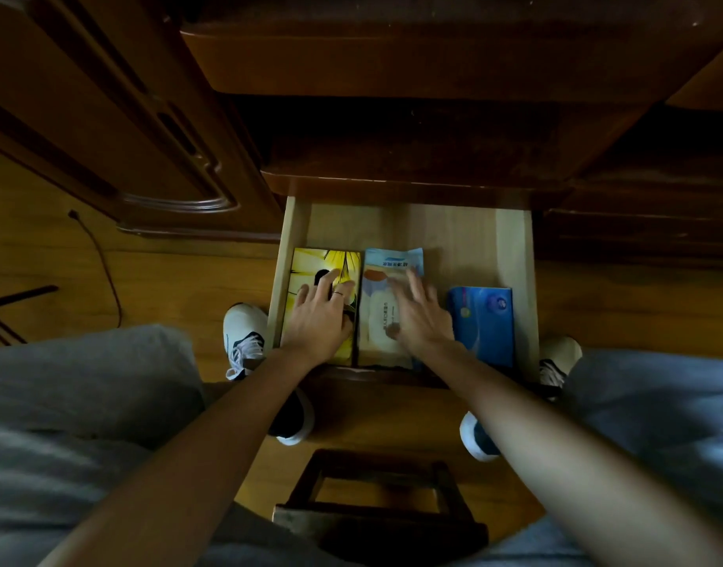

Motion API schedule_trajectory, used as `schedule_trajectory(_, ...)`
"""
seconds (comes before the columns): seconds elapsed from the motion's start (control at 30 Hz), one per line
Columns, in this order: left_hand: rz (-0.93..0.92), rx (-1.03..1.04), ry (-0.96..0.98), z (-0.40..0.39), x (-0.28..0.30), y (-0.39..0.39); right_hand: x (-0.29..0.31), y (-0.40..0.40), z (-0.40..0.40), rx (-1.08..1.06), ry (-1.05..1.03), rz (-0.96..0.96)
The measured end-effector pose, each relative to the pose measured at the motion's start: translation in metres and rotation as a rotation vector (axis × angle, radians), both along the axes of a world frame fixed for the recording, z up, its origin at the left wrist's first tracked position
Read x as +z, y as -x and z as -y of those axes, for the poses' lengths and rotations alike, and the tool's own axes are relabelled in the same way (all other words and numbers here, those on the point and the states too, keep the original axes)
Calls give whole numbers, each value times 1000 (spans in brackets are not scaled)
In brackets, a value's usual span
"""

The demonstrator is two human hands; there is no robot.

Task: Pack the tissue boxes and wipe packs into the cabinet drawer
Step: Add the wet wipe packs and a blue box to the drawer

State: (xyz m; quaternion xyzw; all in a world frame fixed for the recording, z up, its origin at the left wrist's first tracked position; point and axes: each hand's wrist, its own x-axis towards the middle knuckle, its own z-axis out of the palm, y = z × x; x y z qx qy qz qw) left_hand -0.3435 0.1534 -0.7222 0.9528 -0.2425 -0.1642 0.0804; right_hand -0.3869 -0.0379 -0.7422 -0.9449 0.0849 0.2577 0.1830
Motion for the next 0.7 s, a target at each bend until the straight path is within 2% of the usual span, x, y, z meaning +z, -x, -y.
schedule_trajectory(0.07, -7, 2, 9, 0, 0, -4, -7, 5, 2, 118, -14, -98)
schedule_trajectory(0.27, -141, -22, -67, 0, 11, -10, 5, -6, 13, 201, -20, -172)
schedule_trajectory(0.37, -260, -16, -104, 3, 33, -17, 27, -10, 25, 122, -82, -93)
schedule_trajectory(0.43, -253, -7, -102, 5, 56, -25, 52, -14, 34, 1, -244, 3)
schedule_trajectory(0.5, -132, -12, -77, 8, 91, -33, 88, -20, 45, -91, -343, 131)
schedule_trajectory(0.57, 65, -27, 7, 13, 135, -41, 136, -24, 58, -88, -272, 344)
schedule_trajectory(0.7, 574, -100, 416, 30, 248, -55, 251, -31, 83, -10, -163, 946)
